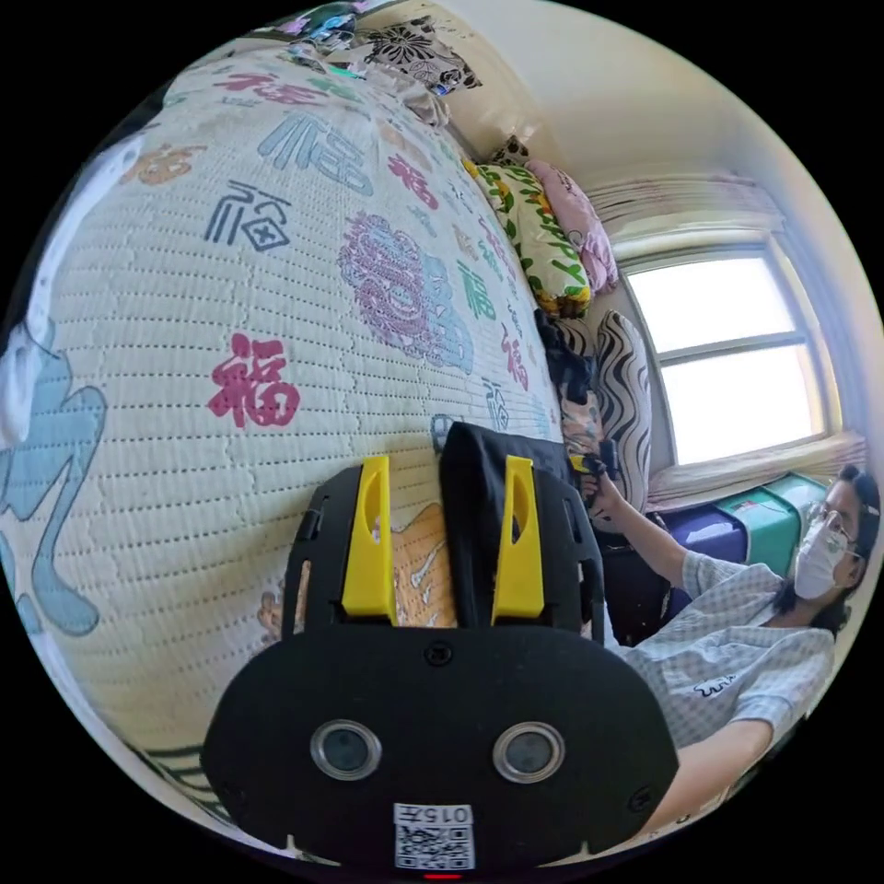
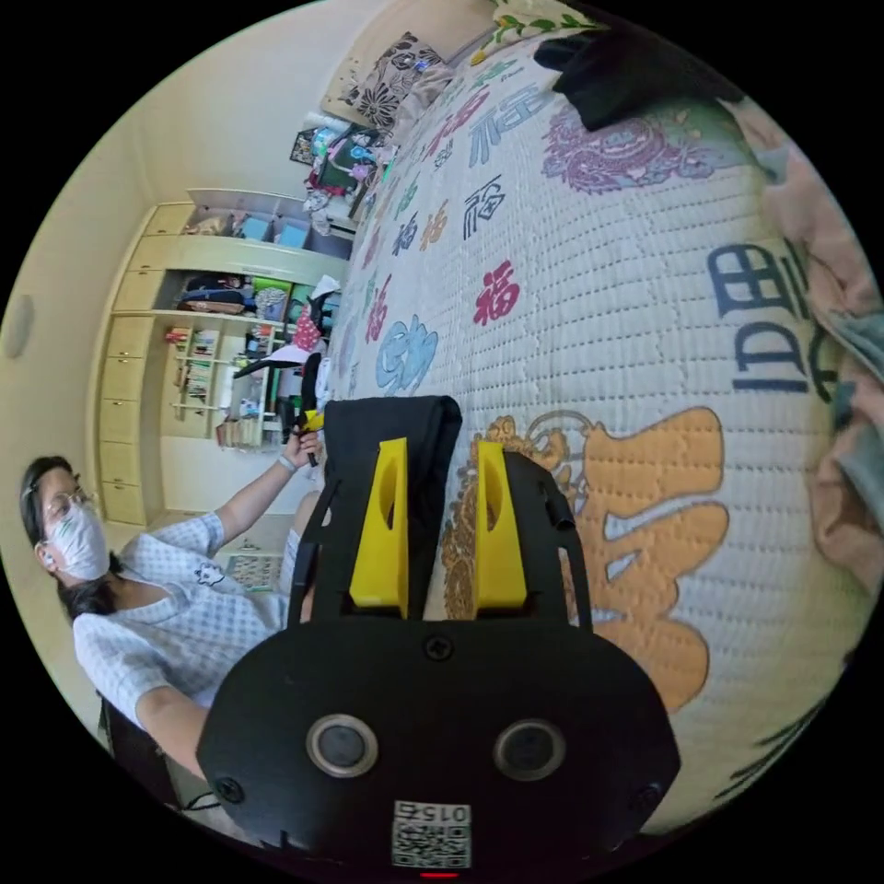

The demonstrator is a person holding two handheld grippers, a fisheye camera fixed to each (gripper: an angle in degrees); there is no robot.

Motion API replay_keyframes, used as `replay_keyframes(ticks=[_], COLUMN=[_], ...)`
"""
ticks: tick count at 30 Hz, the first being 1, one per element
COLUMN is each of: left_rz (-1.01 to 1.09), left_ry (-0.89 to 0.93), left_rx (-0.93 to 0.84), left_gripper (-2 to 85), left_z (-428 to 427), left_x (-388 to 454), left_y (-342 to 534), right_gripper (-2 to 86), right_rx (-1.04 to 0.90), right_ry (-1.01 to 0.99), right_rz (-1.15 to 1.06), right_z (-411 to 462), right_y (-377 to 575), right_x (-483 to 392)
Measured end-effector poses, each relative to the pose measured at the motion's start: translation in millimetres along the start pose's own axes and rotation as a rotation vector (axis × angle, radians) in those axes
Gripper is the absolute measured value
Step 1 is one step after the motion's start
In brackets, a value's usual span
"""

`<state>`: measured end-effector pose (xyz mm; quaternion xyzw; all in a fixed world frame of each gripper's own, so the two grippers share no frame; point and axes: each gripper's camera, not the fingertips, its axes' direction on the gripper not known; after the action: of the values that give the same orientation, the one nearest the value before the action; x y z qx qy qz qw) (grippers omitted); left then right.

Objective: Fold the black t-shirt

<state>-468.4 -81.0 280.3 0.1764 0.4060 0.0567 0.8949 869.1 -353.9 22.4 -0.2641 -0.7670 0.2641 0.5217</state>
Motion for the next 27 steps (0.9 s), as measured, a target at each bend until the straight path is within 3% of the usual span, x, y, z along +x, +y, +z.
replay_keyframes(ticks=[6,9,10,14,18,23,27], left_rz=[0.059,0.095,0.104,0.214,0.312,0.285,0.140], left_ry=[0.248,0.224,0.230,0.157,0.112,0.096,-0.179], left_rx=[-0.069,-0.191,-0.216,-0.197,-0.214,-0.063,-0.080], left_gripper=[14.3,5.0,1.7,0.0,-0.4,0.1,3.5], left_z=[41,71,76,66,63,56,85], left_x=[-15,-10,-9,8,30,31,15], left_y=[-11,-26,-31,-47,-75,-119,-142], right_gripper=[9.7,5.5,4.2,1.0,0.3,1.0,5.6], right_rx=[-0.085,-0.186,-0.208,-0.129,-0.179,-0.041,-0.068], right_ry=[-0.249,-0.288,-0.270,-0.156,-0.046,-0.032,0.152], right_rz=[-0.070,-0.114,-0.118,-0.162,-0.215,-0.210,-0.024], right_z=[30,54,58,43,43,44,76], right_y=[-27,-38,-39,-41,-52,-80,-106], right_x=[10,2,0,-12,-31,-43,-26])
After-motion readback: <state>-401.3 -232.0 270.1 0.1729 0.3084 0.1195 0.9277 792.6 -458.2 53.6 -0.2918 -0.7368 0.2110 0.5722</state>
